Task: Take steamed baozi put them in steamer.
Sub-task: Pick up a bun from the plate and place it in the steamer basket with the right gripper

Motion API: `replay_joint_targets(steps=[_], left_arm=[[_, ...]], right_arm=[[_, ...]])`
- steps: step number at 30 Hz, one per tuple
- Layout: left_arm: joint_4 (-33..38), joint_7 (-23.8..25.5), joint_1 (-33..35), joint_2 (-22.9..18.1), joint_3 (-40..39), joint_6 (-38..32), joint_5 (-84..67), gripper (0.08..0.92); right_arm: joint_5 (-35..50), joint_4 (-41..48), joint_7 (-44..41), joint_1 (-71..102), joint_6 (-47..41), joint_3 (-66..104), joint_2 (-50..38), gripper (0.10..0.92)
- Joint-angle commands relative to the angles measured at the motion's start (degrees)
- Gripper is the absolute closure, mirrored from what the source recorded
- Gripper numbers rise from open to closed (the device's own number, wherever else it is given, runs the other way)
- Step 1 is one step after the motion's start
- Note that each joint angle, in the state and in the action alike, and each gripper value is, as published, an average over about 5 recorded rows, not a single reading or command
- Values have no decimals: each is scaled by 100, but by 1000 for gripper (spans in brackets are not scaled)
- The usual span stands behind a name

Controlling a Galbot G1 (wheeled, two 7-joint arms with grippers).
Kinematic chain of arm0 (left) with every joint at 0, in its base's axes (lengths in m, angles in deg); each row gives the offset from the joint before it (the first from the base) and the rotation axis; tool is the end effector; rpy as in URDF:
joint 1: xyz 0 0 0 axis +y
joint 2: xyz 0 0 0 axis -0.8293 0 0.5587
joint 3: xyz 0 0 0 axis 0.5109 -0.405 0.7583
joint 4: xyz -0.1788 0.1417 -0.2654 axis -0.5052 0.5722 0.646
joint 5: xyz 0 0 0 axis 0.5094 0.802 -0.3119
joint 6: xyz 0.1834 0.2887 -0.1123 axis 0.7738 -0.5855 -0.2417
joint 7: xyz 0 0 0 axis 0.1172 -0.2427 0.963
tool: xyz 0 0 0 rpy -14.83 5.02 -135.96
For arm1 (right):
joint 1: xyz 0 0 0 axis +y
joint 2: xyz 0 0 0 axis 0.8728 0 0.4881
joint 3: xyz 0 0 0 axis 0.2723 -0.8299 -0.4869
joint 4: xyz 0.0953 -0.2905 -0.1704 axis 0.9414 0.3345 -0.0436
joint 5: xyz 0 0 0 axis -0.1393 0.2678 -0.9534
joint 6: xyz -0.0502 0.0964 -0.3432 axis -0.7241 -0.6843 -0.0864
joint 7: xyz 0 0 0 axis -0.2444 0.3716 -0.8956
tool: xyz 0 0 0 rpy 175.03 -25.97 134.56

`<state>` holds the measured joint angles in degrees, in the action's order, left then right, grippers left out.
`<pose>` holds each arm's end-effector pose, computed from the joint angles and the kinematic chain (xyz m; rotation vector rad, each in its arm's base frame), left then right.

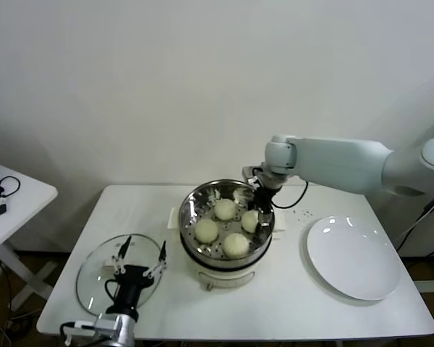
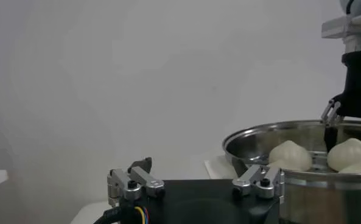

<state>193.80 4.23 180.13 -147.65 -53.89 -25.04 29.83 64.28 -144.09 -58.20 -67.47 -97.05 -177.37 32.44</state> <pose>0.1630 0.0100 -0.3073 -0.0993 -3.0735 -0.2032 0.5822 0.0494 -0.1177 1.4847 -1.2474 1.3034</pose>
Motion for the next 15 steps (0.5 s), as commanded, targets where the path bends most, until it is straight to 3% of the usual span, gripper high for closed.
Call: replay_joint_targets(steps=[1,9,15], left_arm=[[-17,-3,12,-1,-10,-13,9,177],[1,-6,10,22,-11,0,18,177],[5,-9,10,22,-41,13,21,177]], right_arm=[[-32,15,6,26,44,128,-15,235],[561,-313,-133,-265,13,329,-174,203],[507,-667,-165,-465,25,406,-487,203]])
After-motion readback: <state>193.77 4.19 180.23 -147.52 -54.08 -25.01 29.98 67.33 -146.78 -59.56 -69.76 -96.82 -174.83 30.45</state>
